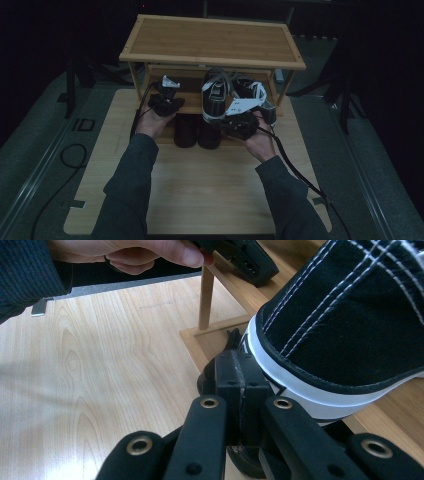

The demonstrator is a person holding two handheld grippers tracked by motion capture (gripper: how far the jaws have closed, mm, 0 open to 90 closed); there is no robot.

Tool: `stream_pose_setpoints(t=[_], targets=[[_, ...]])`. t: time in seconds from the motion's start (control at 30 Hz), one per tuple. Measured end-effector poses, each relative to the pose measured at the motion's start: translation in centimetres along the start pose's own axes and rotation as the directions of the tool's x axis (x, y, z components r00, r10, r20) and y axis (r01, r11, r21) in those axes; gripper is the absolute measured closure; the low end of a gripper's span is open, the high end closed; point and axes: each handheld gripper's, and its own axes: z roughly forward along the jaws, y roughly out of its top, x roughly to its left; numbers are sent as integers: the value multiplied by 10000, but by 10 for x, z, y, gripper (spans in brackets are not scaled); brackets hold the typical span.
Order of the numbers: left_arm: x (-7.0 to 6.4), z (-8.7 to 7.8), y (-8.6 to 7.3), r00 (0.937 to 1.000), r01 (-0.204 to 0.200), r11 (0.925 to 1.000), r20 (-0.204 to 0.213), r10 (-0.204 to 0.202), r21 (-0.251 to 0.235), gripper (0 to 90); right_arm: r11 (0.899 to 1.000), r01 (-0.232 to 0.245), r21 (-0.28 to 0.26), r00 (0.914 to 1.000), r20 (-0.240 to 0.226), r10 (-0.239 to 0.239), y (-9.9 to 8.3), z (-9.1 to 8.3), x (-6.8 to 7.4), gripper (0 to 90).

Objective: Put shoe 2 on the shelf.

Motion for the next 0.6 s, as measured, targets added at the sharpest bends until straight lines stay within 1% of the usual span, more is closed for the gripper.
stream_pose_setpoints(t=[0.07,0.1,0.13,0.17,0.2,0.27,0.3,0.33,0.37,0.47,0.6], targets=[[0,0,0,10000,14,10000,10,-14,-13,900,9999,72,125,9999,155,-74,-1,4,1,900],[0,-1,-1,10000,-29,10000,14,29,15,900,9998,76,169,9990,439,-83,-2,5,1,900],[-1,-1,-1,10000,-48,10000,-28,48,-2,900,9998,28,212,9960,895,-47,-3,5,-1,900],[0,0,-1,10000,-21,10000,-10,21,-15,900,9996,-214,156,9954,936,199,-4,5,-6,900],[0,-1,-1,10000,-75,10000,-1,75,1,900,9986,-534,27,9969,577,532,-5,4,-11,900],[0,-1,-1,9999,-99,10000,-16,99,-3,900,9989,-472,44,9976,512,469,-5,3,-12,900],[0,-1,-1,10000,-61,10000,0,61,-19,900,9995,-275,183,9980,569,265,-3,4,-11,900],[0,-1,-1,10000,-50,10000,-2,50,-14,900,9995,-250,200,9981,564,238,-3,5,-11,900],[0,-1,-1,10000,-59,10000,-29,59,-14,900,9994,-345,97,9984,461,340,-3,6,-12,900],[-2,-1,-1,9999,-68,10000,-92,68,-12,900,9993,-377,32,9985,392,375,-3,8,-11,900],[-1,0,-1,9999,-69,10000,-87,69,-11,900,9992,-396,-28,9985,386,397,-3,9,-12,900]])
